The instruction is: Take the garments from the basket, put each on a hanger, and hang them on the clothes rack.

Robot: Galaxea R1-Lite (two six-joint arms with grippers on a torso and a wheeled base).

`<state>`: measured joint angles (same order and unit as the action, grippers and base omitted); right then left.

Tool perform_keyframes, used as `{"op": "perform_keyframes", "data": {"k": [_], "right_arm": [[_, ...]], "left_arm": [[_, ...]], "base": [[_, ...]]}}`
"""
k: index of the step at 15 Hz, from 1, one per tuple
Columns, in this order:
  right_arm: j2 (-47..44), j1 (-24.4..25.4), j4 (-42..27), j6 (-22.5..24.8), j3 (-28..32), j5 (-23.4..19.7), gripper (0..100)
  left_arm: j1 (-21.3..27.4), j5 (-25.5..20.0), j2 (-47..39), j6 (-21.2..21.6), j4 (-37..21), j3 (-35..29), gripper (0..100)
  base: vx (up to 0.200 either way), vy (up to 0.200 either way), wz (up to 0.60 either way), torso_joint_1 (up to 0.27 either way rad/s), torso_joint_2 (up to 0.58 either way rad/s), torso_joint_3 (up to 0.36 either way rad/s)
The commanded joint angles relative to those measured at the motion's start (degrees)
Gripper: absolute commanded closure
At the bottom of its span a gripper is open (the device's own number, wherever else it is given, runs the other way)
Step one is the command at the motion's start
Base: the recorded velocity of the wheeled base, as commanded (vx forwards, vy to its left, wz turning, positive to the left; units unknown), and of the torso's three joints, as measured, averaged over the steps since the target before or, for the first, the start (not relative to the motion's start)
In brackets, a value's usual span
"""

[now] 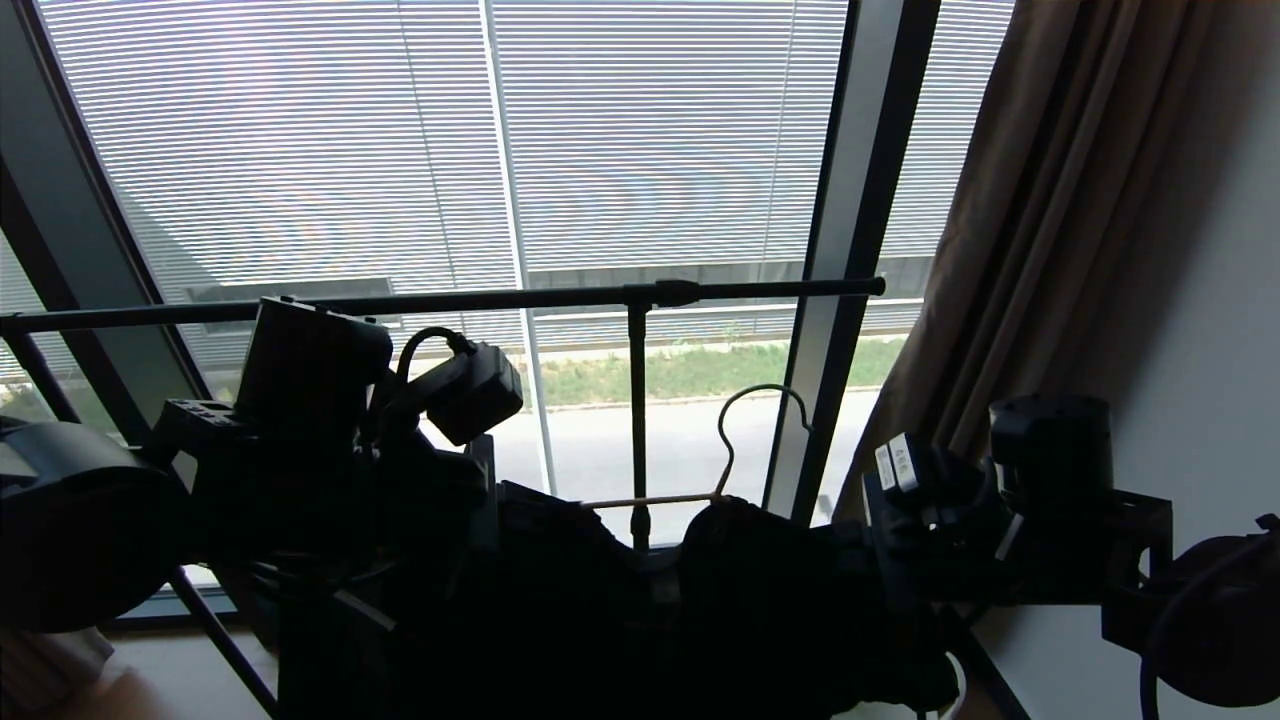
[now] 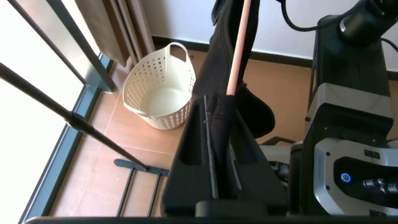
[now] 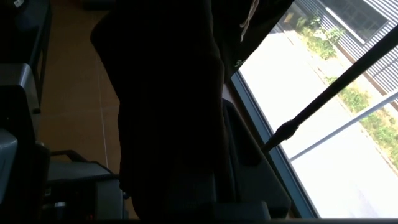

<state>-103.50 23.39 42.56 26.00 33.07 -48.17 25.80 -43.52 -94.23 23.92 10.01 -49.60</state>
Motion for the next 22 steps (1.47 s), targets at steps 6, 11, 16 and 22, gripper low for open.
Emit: {"op": "perform_keyframes", "data": {"k": [6,11,16,22], "right_arm": [[0.0,-4.5,0.7,-0.5,1.3,0.1,0],[0.0,-7.8,4.4,-0.5,1.4,0.0,0],[-2.1,-8.2,4.4,-0.3,1.5,0.2,0],[-4.6,-8.2,4.4,-0.3,2.3,0.4,0]], "left_arm": [[-1.9,-0.7,4.5,-3.4,0.3,0.6,100],[-6.8,-3.4,8.9,-4.6,0.4,4.3,100],[-11.3,-6.2,12.8,-4.7,0.4,7.0,100],[-16.3,-8.8,16.7,-6.1,0.4,9.2,100]], "base": [[0.000,0.000,0.00,0.000,0.00,0.000],[0.000,0.000,0.00,0.000,0.00,0.000],[0.000,0.000,0.00,0.000,0.00,0.000],[0.000,0.000,0.00,0.000,0.00,0.000]]}}
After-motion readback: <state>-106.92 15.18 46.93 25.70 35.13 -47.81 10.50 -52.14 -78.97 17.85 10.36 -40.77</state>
